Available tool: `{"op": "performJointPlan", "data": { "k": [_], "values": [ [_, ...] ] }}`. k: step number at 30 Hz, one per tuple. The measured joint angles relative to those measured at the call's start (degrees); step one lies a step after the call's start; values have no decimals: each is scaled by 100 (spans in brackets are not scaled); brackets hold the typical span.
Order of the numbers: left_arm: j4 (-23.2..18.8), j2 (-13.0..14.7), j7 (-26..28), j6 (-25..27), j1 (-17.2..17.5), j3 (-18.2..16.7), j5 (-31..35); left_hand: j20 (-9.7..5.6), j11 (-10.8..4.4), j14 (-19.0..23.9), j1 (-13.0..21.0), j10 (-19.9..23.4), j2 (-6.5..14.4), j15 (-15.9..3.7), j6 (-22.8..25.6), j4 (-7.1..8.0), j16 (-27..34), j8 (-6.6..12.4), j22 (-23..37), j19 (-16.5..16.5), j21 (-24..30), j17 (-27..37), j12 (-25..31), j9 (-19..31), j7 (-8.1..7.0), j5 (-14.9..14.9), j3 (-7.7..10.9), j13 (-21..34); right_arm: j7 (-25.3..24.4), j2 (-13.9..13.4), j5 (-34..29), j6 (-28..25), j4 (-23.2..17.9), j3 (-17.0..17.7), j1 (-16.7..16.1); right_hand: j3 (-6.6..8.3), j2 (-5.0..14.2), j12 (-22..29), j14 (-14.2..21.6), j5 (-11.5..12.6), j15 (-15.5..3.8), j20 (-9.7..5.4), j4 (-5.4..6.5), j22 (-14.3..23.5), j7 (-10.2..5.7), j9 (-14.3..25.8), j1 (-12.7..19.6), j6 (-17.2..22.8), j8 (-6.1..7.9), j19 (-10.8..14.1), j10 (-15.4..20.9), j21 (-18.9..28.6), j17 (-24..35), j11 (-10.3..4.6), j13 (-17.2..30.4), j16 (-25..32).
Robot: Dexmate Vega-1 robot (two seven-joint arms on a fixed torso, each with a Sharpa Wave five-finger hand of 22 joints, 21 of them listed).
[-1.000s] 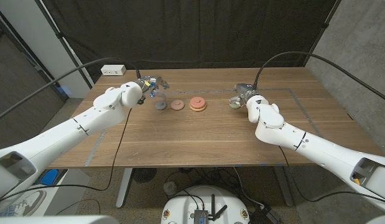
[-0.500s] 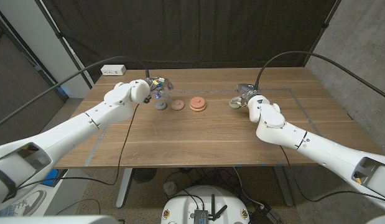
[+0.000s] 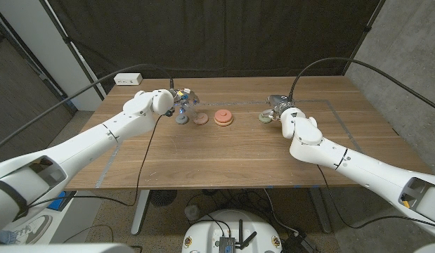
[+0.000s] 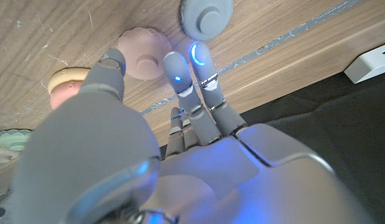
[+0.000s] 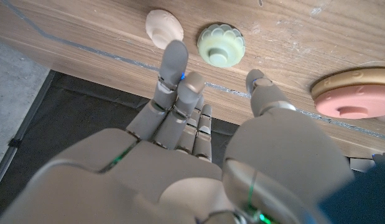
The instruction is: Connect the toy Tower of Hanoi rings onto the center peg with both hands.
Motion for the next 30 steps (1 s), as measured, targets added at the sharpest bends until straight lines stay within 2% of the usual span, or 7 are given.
{"op": "performJointPlan", "data": {
  "k": [13,17,30],
  "values": [
    [289,-144,20,-221,-100,154,70,0,-44,-51,7,-15,-53,10,-16,17,29,69,16,0,0,8,67,1,-44,-66,-30,-21,14,-13,21,-30,2,-35,30,24,0,0,-21,0,-21,0,-24,-5,31,0,0,31,0,0,50,0,-16,13,0,-30],
    [371,-179,77,-293,-116,203,132,0,-44,-51,6,-15,-52,10,-11,1,29,112,16,0,0,16,67,1,-49,-66,-46,-26,24,-29,35,-66,2,-36,32,24,0,0,-21,0,-21,0,-24,-5,-1,0,0,64,0,0,50,0,-16,13,30,-30],
    [630,-294,170,-413,-133,279,214,0,-75,-50,7,16,-52,10,-11,26,73,112,16,0,0,16,89,1,-49,-110,-70,-25,43,-57,82,-103,2,-55,49,23,0,0,-21,0,-21,0,-24,-4,-1,0,0,63,0,1,74,-1,-2,-12,30,-29]
  ]
}}
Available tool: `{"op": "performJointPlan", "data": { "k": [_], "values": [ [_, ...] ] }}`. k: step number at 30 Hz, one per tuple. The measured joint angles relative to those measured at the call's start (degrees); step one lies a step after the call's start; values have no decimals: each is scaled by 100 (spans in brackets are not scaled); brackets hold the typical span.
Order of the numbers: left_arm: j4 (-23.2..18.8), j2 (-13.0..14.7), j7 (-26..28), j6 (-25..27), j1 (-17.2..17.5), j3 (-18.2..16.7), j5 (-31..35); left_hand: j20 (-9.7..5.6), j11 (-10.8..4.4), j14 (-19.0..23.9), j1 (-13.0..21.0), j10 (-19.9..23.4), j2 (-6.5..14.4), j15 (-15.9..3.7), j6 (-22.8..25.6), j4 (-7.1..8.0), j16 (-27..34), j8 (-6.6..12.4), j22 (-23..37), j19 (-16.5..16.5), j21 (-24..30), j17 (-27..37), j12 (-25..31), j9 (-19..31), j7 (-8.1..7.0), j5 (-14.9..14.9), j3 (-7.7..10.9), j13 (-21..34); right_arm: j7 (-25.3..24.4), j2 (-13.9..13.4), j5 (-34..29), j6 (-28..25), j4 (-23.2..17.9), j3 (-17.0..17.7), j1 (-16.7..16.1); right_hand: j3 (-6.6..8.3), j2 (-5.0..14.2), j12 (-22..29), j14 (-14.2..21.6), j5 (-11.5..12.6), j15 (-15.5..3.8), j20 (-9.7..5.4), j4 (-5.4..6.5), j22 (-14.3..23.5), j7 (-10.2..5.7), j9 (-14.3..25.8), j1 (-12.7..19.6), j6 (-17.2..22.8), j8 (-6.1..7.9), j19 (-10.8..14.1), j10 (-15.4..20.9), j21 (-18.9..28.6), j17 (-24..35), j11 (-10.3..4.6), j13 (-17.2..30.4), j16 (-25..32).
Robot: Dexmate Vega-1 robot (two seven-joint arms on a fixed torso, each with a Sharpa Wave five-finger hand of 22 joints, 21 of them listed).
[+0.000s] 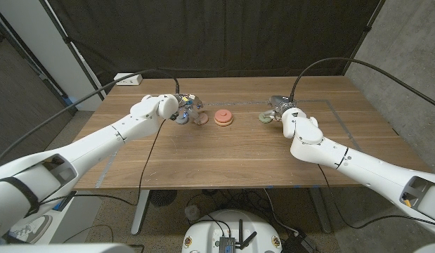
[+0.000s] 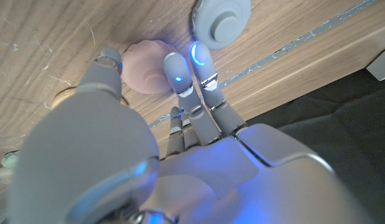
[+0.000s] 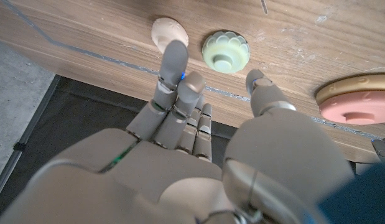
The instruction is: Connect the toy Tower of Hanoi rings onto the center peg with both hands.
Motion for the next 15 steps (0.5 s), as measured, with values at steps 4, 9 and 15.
{"op": "performJointPlan", "data": {
  "k": [4,9,15],
  "values": [
    [59,-32,31,-18,-5,16,4,0,0,0,0,0,0,0,0,0,0,0,0,0,0,-14,0,-23,0,0,0,0,1,-1,12,-2,10,-12,12,0,1,0,0,35,0,0,0,0,0,7,-1,0,0,0,17,0,2,-17,0,0],
    [140,-73,40,-26,-26,36,6,0,1,0,0,0,0,0,27,0,0,0,-1,0,0,-16,0,-29,-27,0,0,-28,1,0,28,-5,37,-23,22,0,40,0,0,34,0,0,0,0,0,30,-40,0,0,0,17,-2,-14,-17,-1,0],
    [262,-133,40,-53,-65,71,-23,0,1,0,0,1,0,0,27,0,0,0,-1,0,0,-16,0,-28,-26,0,0,-28,-10,21,49,-11,83,-47,43,0,38,0,0,34,0,0,0,0,0,29,-38,-1,0,0,16,12,-12,-17,-1,1]
  ]
}}
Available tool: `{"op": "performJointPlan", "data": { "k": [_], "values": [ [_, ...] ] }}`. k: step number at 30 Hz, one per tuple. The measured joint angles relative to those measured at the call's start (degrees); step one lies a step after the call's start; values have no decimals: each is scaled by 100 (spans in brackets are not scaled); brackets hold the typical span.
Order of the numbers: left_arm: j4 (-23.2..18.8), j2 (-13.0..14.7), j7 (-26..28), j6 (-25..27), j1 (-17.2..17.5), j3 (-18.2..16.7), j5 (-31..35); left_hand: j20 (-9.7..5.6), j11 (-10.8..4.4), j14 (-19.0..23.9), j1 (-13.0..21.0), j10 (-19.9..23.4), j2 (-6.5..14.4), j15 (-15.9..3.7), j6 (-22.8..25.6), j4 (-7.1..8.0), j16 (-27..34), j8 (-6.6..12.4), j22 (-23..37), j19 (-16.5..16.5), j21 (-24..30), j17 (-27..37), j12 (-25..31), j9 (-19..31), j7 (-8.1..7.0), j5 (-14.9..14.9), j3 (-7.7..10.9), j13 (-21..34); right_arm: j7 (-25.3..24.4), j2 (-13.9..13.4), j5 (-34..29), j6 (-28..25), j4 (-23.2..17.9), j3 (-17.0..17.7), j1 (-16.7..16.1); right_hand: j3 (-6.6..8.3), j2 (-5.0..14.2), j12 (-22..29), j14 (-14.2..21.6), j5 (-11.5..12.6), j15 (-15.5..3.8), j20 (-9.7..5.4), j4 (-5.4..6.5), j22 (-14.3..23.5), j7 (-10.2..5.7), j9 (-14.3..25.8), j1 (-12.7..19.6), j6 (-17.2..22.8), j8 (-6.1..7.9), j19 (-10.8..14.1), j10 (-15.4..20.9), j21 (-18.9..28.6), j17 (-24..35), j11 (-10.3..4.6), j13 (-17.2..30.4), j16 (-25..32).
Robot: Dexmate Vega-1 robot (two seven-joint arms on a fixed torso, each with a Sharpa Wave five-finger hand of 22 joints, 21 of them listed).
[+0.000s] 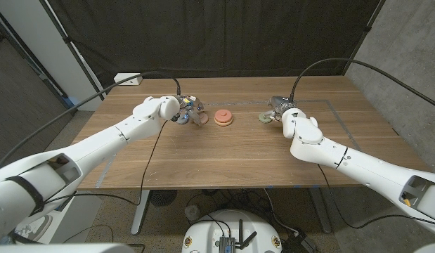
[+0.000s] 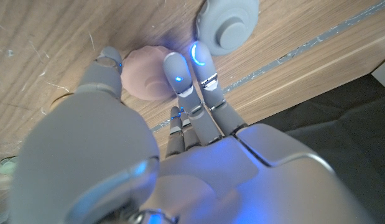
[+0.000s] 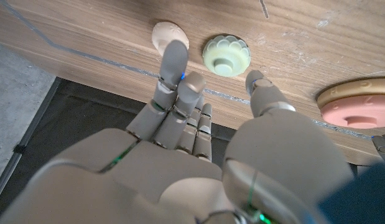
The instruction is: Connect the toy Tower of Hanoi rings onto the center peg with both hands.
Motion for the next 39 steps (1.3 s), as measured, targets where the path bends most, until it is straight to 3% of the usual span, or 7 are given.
{"op": "performJointPlan", "data": {
  "k": [29,39],
  "values": [
    [544,-221,-6,-126,-252,214,-147,0,-7,0,46,180,46,0,185,0,34,89,-1,0,0,-27,66,1,-21,-46,0,-22,0,67,40,-73,98,-119,107,16,46,0,0,22,0,0,17,-29,0,-1,47,0,0,0,31,11,-2,31,26,0],
    [616,-232,12,-111,-262,258,-181,15,-81,54,95,452,95,-9,433,0,74,168,-1,15,33,-27,134,2,-70,-46,0,-50,0,77,61,-97,103,-148,133,16,46,0,0,22,0,0,16,-28,0,-1,47,0,0,0,30,11,14,31,26,1]
  ]
}}
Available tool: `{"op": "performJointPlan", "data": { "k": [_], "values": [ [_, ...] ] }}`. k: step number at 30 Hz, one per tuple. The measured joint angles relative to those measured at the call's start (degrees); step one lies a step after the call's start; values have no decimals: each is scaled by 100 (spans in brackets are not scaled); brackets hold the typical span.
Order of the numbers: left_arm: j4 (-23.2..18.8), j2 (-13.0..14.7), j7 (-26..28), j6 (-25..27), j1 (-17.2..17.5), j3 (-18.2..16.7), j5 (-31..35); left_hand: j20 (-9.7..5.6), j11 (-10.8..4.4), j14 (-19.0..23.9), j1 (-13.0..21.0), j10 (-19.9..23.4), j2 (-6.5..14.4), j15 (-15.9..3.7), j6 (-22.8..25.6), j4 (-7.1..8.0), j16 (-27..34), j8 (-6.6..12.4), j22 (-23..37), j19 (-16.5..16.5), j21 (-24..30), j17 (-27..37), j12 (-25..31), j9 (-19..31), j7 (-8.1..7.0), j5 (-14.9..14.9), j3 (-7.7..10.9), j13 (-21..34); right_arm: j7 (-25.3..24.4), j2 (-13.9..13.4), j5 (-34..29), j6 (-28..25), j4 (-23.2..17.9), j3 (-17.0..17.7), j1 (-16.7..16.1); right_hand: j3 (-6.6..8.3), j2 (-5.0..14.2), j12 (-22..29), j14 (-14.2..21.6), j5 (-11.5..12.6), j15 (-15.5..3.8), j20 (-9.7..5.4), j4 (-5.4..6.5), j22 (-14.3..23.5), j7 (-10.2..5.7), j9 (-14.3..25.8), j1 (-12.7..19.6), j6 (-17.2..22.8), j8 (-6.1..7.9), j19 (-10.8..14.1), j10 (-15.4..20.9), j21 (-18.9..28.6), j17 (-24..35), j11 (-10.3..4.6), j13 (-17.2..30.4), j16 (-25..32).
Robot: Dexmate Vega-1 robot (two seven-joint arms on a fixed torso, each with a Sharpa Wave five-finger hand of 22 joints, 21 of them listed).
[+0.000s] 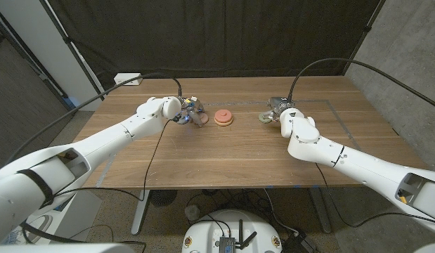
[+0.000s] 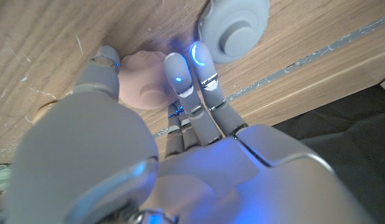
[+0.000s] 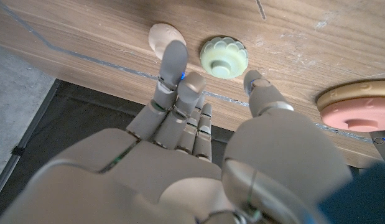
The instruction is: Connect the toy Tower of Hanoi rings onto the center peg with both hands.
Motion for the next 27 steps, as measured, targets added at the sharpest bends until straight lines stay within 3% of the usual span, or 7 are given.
{"op": "performJointPlan", "data": {
  "k": [19,27],
  "values": [
    [-253,87,49,249,166,-14,-34,-74,1,246,181,447,133,-124,857,-25,197,274,0,235,65,74,271,50,-195,-50,24,2,-208,1,190,131,50,84,-70,0,0,0,0,21,0,0,0,0,0,-1,0,0,0,0,21,0,1,21,-1,-39],
    [-314,89,142,337,220,-40,-19,-107,-13,389,405,769,196,-206,1086,-87,347,348,10,373,124,240,321,68,-260,-65,154,6,-266,-2,250,161,77,124,-101,0,0,0,0,21,0,0,0,1,0,-1,0,0,0,0,21,0,0,21,-1,-39]
  ]
}}
